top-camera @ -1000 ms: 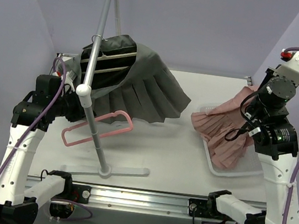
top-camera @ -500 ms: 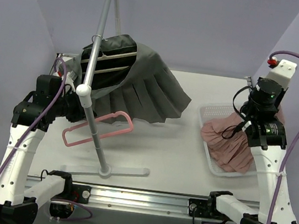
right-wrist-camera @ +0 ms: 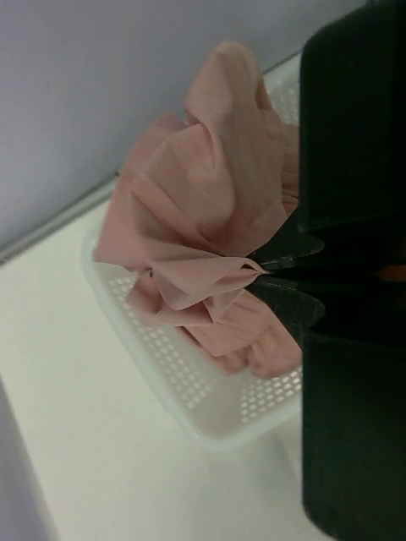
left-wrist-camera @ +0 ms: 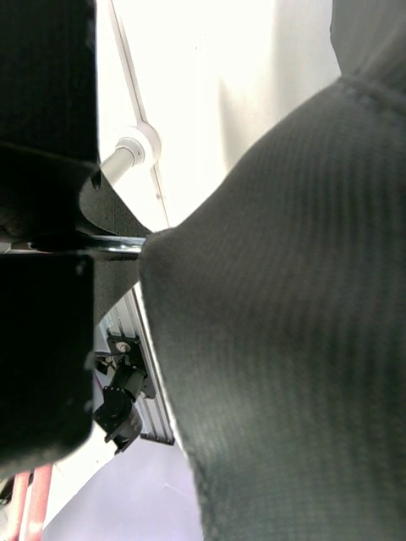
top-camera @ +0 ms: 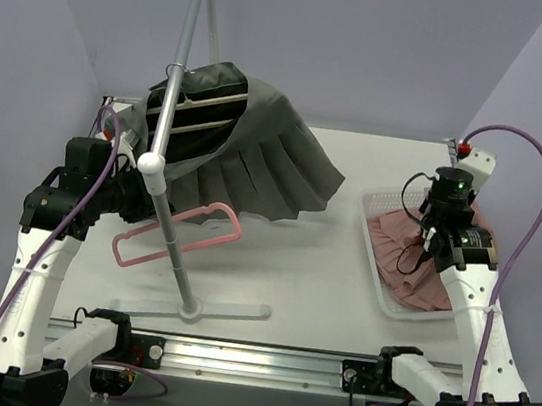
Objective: Remove the skirt from the hanger
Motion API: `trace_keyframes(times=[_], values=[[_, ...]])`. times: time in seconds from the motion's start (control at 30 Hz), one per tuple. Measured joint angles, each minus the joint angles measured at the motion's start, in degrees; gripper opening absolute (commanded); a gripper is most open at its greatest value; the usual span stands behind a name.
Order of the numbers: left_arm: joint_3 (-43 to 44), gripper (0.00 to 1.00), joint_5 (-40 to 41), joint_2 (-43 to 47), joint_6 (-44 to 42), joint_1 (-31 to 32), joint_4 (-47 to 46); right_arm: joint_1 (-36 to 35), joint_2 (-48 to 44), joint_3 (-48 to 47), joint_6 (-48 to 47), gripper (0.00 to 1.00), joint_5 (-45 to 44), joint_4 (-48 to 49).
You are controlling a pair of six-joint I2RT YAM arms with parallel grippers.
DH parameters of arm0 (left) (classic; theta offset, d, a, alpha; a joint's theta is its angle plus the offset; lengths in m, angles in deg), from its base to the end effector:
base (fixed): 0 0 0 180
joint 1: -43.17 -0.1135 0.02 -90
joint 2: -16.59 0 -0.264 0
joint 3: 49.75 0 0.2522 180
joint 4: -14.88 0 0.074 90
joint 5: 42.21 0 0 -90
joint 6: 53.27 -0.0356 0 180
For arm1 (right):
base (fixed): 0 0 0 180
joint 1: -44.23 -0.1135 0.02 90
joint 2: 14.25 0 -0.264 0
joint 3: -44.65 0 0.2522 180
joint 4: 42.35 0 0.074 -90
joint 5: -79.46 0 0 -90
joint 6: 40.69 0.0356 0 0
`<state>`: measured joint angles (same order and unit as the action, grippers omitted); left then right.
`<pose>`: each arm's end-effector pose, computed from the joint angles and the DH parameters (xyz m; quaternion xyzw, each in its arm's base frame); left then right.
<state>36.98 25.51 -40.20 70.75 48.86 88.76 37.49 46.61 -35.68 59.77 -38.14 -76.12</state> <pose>0.1688 -0.0304 0.3860 -0.1477 0.8940 -0.2976 0.3006 0.2318 0.0108 0.4021 0.1712 0.7617 -0.0971 0.6173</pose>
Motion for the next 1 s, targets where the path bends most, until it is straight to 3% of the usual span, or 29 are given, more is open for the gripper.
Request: trace_keyframes(times=[0.33, 0.43, 0.57, 0.63, 0.67, 0.73, 0.9, 1.0], values=[[0.02, 0.02, 3.65, 0.02, -1.44, 0.02, 0.98, 0.11, 4.13, 5.03, 8.85, 0.01, 13.84, -14.16], [0.02, 0.02, 4.09, 0.11, -1.44, 0.02, 0.98, 0.42, 7.43, 2.69, 8.83, 0.1, 15.82, -17.81], [0.02, 0.02, 4.33, 0.48, -1.44, 0.02, 1.03, 0.46, 10.29, -1.62, 9.7, 0.73, 17.49, -20.02], [0.04, 0.02, 4.55, 0.66, -1.6, 0.02, 1.27, 0.44, 10.54, -1.84, 10.05, 0.84, 18.56, -21.11], [0.15, 0.02, 4.72, 0.7, -1.77, 0.02, 1.53, 0.44, 10.6, -1.86, 9.99, 0.95, 18.67, -21.94], [0.76, 0.02, 5.64, 0.63, -2.4, 0.09, 2.54, 0.44, 10.67, -2.54, 10.1, 1.0, 18.58, -23.82], [4.52, 0.02, 8.81, 0.59, -5.42, 0.24, 6.23, -1.01, 10.97, -14.21, 10.05, 1.0, 18.43, -28.7], [5.4, 0.02, 10.19, 0.61, -6.95, 0.24, 7.5, -2.91, 9.68, -21.18, 9.81, 1.0, 25.11, -26.75]])
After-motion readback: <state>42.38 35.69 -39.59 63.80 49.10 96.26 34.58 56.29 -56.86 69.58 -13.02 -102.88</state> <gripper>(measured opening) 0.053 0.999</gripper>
